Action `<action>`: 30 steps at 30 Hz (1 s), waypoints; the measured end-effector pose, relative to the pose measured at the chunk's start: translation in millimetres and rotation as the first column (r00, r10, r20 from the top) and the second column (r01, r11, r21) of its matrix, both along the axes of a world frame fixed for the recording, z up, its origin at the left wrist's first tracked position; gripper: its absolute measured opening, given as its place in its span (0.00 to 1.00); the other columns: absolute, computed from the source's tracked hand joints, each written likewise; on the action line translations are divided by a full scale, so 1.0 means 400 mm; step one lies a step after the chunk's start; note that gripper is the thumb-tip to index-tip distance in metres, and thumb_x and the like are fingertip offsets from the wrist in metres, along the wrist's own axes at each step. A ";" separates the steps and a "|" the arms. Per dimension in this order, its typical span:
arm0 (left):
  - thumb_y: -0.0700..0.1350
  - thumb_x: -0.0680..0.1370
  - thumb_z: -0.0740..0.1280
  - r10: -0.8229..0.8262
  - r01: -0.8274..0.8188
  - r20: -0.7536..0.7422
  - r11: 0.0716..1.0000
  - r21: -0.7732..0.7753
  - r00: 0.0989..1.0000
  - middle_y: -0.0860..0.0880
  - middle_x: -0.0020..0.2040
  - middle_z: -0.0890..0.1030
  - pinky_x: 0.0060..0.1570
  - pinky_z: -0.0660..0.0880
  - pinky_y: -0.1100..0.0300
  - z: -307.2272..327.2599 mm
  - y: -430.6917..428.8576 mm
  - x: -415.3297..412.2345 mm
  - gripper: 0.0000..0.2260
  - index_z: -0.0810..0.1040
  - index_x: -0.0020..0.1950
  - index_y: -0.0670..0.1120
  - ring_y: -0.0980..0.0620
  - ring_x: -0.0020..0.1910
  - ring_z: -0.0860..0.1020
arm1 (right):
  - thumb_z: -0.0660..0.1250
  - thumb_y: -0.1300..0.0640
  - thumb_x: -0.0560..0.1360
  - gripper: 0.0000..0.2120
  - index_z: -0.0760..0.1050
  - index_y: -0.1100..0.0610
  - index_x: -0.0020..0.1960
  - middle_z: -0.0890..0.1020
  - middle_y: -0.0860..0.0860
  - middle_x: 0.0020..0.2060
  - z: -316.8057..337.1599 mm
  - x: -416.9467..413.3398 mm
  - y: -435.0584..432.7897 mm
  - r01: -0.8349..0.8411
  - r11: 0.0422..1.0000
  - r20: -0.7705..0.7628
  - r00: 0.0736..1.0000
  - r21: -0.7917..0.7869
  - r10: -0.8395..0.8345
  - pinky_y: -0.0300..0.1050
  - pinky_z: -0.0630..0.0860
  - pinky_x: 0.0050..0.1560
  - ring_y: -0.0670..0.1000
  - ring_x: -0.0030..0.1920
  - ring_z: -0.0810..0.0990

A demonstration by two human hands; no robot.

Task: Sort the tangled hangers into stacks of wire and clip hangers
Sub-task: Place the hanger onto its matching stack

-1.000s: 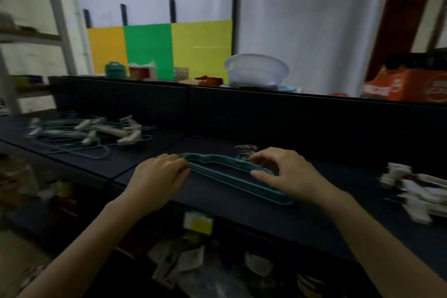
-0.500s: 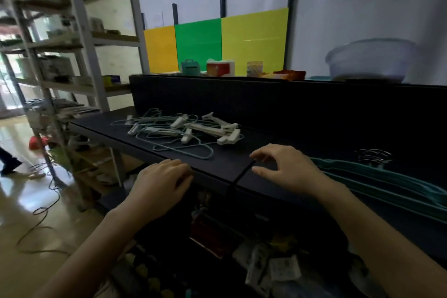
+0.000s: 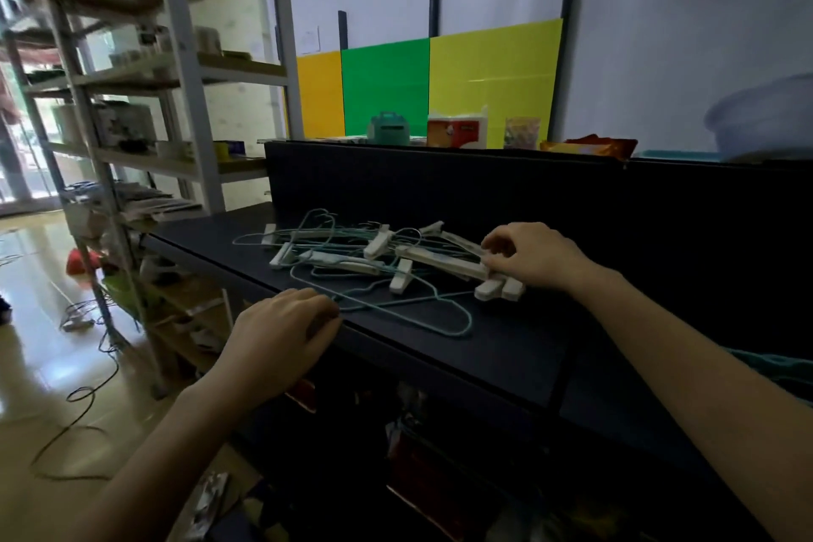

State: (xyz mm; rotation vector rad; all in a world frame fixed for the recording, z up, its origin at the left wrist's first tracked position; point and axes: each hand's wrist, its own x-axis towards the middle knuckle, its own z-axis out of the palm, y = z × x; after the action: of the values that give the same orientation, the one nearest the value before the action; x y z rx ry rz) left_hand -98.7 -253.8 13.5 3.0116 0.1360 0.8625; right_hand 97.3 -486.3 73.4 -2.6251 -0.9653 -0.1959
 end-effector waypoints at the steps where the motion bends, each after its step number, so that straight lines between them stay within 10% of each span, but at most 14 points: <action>1: 0.53 0.78 0.58 -0.006 0.006 0.001 1.000 -0.010 1.000 0.56 0.52 0.78 0.42 0.68 0.63 0.006 0.023 0.022 0.12 0.77 0.56 0.53 0.56 0.52 0.75 | 0.62 0.44 0.75 0.17 0.73 0.49 0.61 0.78 0.48 0.56 0.005 0.030 0.024 0.018 0.999 -0.010 1.000 -0.029 -0.018 0.50 0.76 0.53 0.50 0.54 0.77; 5: 0.53 0.79 0.58 -0.043 0.042 -0.021 0.999 -0.031 0.999 0.56 0.51 0.78 0.42 0.72 0.62 0.033 0.108 0.120 0.11 0.77 0.55 0.53 0.57 0.49 0.75 | 0.60 0.42 0.76 0.21 0.75 0.57 0.60 0.79 0.55 0.55 0.010 0.138 0.100 0.117 0.989 -0.082 0.989 -0.095 -0.125 0.54 0.76 0.56 0.56 0.54 0.78; 8: 0.52 0.79 0.58 -0.078 0.078 0.002 0.997 -0.021 0.997 0.56 0.49 0.78 0.38 0.68 0.64 0.040 0.166 0.195 0.11 0.77 0.54 0.53 0.58 0.46 0.74 | 0.57 0.41 0.77 0.24 0.76 0.62 0.49 0.77 0.57 0.42 -0.001 0.198 0.151 0.169 0.964 -0.176 0.962 -0.206 -0.207 0.48 0.72 0.40 0.54 0.39 0.75; 18: 0.53 0.78 0.59 -0.137 0.139 0.030 0.987 -0.082 0.990 0.57 0.50 0.78 0.39 0.66 0.65 0.032 0.331 0.338 0.11 0.77 0.55 0.53 0.58 0.47 0.74 | 0.61 0.45 0.77 0.19 0.64 0.54 0.33 0.67 0.51 0.30 -0.050 0.296 0.235 0.341 0.866 -0.088 0.914 -0.366 -0.397 0.41 0.62 0.29 0.49 0.28 0.65; 30: 0.54 0.78 0.60 -0.442 0.432 -0.037 0.890 -0.148 0.896 0.58 0.48 0.76 0.48 0.73 0.61 0.033 0.514 0.483 0.11 0.77 0.55 0.52 0.57 0.52 0.74 | 0.62 0.45 0.76 0.14 0.75 0.53 0.55 0.80 0.52 0.47 0.006 0.258 0.234 0.455 0.861 -0.116 0.865 -0.226 -0.488 0.47 0.75 0.48 0.51 0.45 0.78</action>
State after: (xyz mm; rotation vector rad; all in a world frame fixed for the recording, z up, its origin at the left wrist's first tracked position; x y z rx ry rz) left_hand 94.4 -48.3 26.8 2.7687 -0.4513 0.6689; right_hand 200.5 -392.7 75.7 -2.9587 -0.2745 0.0101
